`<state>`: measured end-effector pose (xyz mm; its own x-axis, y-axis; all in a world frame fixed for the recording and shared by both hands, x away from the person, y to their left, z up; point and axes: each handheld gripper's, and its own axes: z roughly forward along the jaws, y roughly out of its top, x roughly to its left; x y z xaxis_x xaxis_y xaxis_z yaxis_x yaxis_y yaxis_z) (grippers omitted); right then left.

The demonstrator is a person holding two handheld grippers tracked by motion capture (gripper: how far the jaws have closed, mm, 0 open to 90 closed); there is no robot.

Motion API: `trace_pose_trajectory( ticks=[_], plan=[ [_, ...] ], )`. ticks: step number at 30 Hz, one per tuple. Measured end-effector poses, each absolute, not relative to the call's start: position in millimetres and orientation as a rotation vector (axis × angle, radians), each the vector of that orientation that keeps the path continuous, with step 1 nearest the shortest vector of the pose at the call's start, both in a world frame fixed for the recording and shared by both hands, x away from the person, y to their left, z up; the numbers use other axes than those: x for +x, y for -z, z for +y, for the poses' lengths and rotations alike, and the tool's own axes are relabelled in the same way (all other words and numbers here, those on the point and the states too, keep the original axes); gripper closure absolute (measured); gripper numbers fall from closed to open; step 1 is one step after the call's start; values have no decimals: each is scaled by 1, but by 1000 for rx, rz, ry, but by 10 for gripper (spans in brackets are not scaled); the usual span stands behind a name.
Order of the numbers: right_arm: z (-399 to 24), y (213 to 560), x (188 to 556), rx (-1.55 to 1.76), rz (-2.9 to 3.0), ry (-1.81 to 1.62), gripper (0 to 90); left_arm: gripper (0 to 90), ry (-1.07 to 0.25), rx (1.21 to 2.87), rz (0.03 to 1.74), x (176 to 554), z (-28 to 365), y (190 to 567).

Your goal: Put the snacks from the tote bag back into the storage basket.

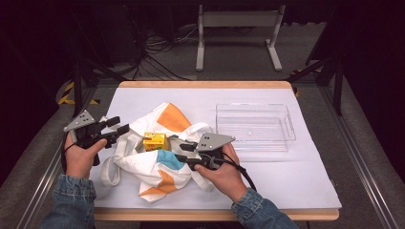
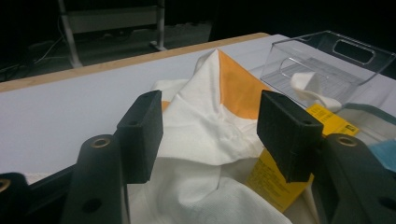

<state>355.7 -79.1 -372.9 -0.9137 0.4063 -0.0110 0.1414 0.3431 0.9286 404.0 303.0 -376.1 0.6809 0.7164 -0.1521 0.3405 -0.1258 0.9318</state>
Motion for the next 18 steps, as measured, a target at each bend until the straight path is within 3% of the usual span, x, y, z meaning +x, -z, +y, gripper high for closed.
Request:
trace_pose_trajectory(
  ticks=[8,14,18],
  plan=[
    [-78,359,372,477,2404,-1682,513,382,-376,1771,799,392,310,363],
    [-69,350,388,435,2523,-1651,405,370,-377,1791,878,387,319,363],
    [-63,345,396,410,2557,-1611,381,370,-382,1789,888,384,324,363]
  ],
)
